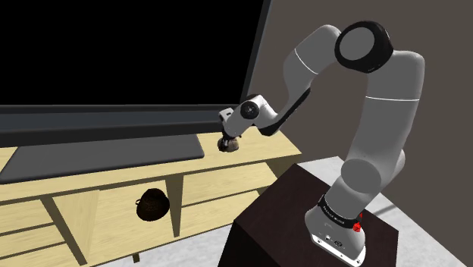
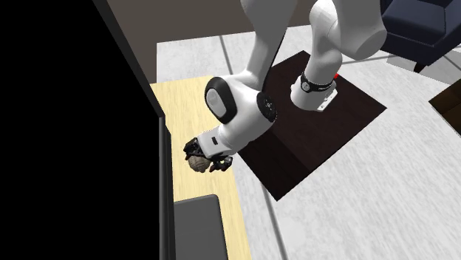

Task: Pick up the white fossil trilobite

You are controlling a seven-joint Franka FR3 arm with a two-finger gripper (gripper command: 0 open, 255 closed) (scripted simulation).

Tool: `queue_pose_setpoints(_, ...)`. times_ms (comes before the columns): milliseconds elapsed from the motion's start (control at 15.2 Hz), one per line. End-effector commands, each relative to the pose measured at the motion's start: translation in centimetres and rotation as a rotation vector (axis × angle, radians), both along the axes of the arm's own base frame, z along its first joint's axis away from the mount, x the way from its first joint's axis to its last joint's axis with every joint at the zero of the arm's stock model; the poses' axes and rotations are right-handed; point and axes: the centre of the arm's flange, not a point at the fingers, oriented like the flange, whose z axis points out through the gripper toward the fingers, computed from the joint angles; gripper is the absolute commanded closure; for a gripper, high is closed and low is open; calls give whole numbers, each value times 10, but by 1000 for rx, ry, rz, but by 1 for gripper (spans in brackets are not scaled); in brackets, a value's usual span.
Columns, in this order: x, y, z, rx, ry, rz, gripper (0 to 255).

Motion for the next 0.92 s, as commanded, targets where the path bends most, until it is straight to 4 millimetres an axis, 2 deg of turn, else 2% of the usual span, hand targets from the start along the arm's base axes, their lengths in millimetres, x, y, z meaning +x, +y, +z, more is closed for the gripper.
queue_pose_setpoints(0, 0, 1, -11, 0, -1, 1, 0)
queue_pose_setpoints(132, 0, 1, -14, 0, -1, 1, 0)
queue_pose_setpoints(198, 0, 1, -14, 0, -1, 1, 255)
queue_pose_setpoints(792, 0, 1, -14, 0, -1, 1, 255)
queue_pose_setpoints(858, 0, 1, -9, 0, -1, 1, 255)
